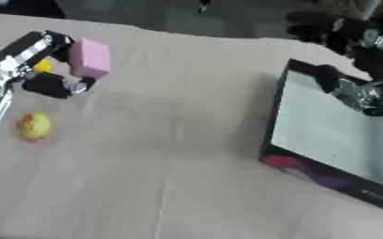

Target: Pick up the objects with one hand, pass them to the other hand, and then place them into the box on the other side of the table.

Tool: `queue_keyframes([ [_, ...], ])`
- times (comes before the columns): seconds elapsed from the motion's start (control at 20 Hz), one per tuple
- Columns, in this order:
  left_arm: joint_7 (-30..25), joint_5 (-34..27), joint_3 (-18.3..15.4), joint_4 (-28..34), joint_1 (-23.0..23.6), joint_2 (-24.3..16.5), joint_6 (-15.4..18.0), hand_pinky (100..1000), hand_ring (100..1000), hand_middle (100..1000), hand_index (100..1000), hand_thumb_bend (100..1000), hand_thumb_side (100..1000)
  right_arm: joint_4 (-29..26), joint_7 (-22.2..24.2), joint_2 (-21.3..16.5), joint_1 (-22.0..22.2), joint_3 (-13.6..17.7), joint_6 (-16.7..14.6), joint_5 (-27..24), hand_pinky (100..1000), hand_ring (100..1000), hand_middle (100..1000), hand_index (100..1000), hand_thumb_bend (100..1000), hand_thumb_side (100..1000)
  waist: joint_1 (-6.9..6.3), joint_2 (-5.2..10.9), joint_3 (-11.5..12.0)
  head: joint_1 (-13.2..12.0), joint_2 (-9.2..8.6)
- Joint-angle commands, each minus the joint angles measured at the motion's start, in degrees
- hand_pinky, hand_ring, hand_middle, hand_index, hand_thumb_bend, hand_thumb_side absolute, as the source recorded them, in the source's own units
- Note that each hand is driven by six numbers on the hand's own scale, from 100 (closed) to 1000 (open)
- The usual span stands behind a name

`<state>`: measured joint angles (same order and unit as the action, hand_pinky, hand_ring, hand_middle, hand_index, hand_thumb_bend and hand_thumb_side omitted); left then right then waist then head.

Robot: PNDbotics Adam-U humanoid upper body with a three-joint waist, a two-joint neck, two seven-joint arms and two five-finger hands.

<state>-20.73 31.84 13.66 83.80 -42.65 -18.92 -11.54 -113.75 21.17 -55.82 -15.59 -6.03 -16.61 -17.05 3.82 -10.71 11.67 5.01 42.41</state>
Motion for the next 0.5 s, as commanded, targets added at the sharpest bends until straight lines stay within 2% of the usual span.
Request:
queue_keyframes([
  [0.05, 1.4, 0.9, 0.2, 2.0, -0.3, 1.1, 0.6, 753, 611, 460, 510, 100, 108, -0.8, 0.6, -1.2, -1.5, -0.7, 0.5, 1.6, 995, 1000, 1000, 1000, 100, 535, 0.72, 1.77, 0.2, 1.0, -0.46],
  [0.5, 2.9, 3.0, 1.8, 4.0, -0.4, 5.5, 2.6, 746, 605, 456, 509, 100, 100, -0.8, 1.5, 0.1, -4.7, -3.6, 3.9, 4.5, 995, 1000, 1000, 1000, 100, 545, 0.61, 1.33, 1.5, 3.3, -0.44],
])
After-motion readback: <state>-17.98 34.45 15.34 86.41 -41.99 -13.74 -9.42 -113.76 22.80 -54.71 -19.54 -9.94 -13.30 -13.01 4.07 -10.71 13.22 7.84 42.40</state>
